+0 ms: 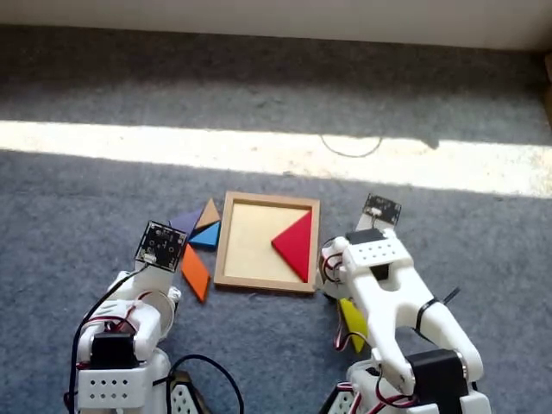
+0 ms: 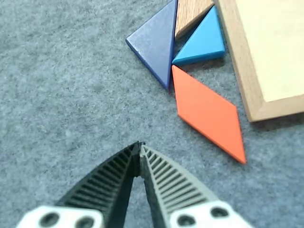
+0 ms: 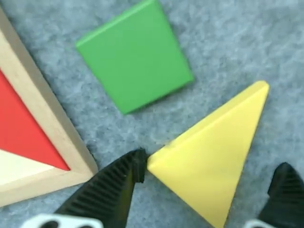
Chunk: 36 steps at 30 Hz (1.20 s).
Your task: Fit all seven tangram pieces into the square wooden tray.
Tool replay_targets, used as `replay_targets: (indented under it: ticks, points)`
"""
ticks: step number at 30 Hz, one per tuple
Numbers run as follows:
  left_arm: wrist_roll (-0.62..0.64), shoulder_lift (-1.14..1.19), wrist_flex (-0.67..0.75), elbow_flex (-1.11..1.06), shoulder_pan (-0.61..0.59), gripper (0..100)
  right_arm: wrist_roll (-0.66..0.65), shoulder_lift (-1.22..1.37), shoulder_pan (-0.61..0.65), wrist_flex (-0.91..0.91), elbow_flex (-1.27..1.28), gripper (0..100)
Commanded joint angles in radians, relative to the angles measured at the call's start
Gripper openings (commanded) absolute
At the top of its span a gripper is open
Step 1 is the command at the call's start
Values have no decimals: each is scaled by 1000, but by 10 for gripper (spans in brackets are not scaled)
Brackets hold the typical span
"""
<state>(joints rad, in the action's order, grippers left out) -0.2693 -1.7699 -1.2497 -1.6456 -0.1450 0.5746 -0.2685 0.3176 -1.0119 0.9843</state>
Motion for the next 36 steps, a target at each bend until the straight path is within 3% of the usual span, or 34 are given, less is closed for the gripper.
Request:
replay_targets:
  ticks: [1, 4, 10, 15, 24, 33, 36]
  points:
    - [-9, -31, 17, 5, -13, 5, -2, 2, 8, 33, 25, 392]
    - [-9, -31, 17, 5, -13, 5, -3, 2, 8, 31, 24, 368]
    - [-9, -31, 17, 5, -13, 5, -9, -4, 8, 31, 16, 194]
    - [-9, -31, 17, 4, -13, 5, -26, -8, 8, 15, 18, 188]
    - [-9, -31, 17, 4, -13, 5, -81, -170, 15, -200, -110, 187]
    - [-9, -31, 17, 4, -13, 5, -133, -352, 182, -216, -120, 187]
    - [-9, -31, 17, 4, -13, 5, -236, -352, 226, -197, -142, 187]
